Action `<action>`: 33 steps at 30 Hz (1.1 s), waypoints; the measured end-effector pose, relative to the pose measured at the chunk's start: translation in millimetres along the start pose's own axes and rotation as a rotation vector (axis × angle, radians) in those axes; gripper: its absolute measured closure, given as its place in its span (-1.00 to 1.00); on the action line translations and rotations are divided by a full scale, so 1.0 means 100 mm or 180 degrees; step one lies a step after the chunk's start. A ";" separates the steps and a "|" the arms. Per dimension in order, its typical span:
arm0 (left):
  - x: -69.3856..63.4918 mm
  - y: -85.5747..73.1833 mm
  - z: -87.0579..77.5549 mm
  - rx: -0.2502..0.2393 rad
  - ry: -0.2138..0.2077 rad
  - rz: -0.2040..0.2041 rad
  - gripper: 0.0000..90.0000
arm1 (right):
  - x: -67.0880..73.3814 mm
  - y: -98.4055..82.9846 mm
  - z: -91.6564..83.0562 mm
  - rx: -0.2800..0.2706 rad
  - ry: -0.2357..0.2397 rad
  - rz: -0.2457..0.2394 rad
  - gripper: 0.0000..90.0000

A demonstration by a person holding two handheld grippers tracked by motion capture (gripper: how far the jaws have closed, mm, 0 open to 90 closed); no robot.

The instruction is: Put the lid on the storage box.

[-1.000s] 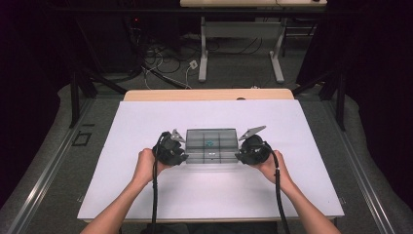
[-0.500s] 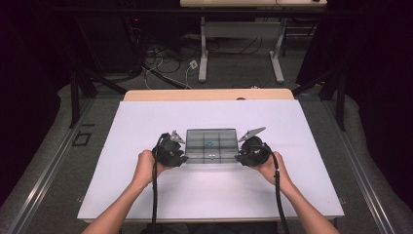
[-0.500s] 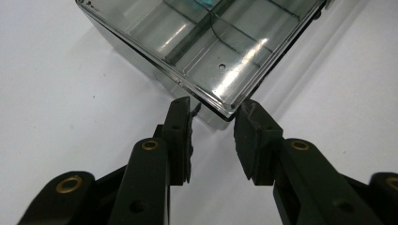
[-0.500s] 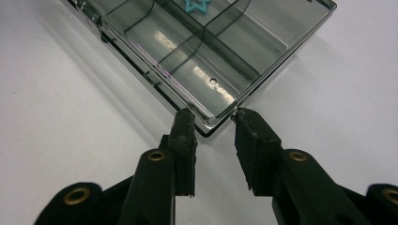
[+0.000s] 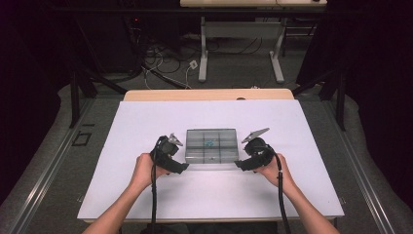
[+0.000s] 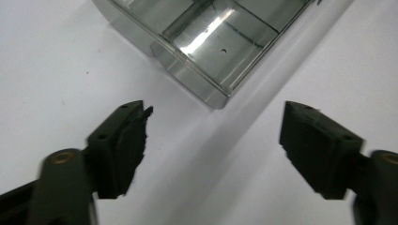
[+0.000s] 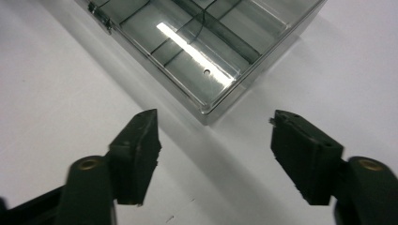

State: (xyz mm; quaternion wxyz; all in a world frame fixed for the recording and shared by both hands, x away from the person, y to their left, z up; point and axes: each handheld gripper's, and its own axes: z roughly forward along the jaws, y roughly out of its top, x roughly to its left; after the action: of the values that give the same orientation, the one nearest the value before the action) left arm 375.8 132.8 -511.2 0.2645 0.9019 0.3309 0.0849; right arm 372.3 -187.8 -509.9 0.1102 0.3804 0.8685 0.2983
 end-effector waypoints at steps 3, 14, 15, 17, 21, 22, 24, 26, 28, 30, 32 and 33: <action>-0.01 -0.06 -0.05 -0.0041 -0.0003 -0.0001 -0.66 | -0.02 -0.04 -0.04 0.0067 0.0081 -0.0002 -0.49; -0.04 -0.24 -0.18 -0.0208 -0.0001 -0.0077 -0.92 | -0.01 -0.21 -0.14 -0.0044 0.0174 0.0008 -0.81; -0.05 -0.26 -0.18 -0.0238 0.0013 -0.0082 -0.93 | 0.00 -0.22 -0.17 0.0017 0.0201 0.0043 -0.83; -0.06 -0.30 -0.19 -0.0240 0.0035 -0.0075 -0.98 | 0.00 -0.25 -0.17 -0.0034 0.0195 -0.0002 -0.85; -0.07 -0.39 -0.21 -0.0265 0.0058 -0.0092 -1.00 | 0.02 -0.31 -0.22 -0.0039 0.0198 0.0001 -0.91; -0.08 -0.41 -0.21 -0.0279 0.0068 -0.0117 -1.00 | 0.02 -0.33 -0.23 -0.0052 0.0200 0.0019 -0.92; -0.08 -0.45 -0.23 -0.0275 0.0074 -0.0115 -1.00 | 0.02 -0.36 -0.24 -0.0071 0.0185 0.0002 -0.94; -0.10 -0.50 -0.24 -0.0297 0.0095 -0.0135 -1.00 | 0.02 -0.39 -0.28 -0.0043 0.0202 0.0007 -0.95; -0.11 -0.54 -0.26 -0.0265 0.0103 -0.0134 -1.00 | 0.03 -0.43 -0.30 -0.0109 0.0194 0.0044 -0.98; -0.13 -0.58 -0.28 -0.0261 0.0099 -0.0143 -1.00 | 0.02 -0.47 -0.32 -0.0130 0.0180 0.0040 -0.99; -0.14 -0.61 -0.30 -0.0279 0.0102 -0.0109 -1.00 | 0.02 -0.50 -0.34 -0.0095 0.0180 0.0070 -1.00; -0.15 -0.63 -0.30 -0.0309 0.0126 -0.0101 -1.00 | 0.03 -0.52 -0.34 -0.0149 0.0180 0.0094 -1.00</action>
State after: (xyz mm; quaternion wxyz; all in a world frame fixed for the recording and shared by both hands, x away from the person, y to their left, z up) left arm 319.6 176.2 -518.6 0.3027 0.8807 0.3458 0.1145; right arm 324.7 -227.9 -514.4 0.0900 0.3819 0.8583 0.3307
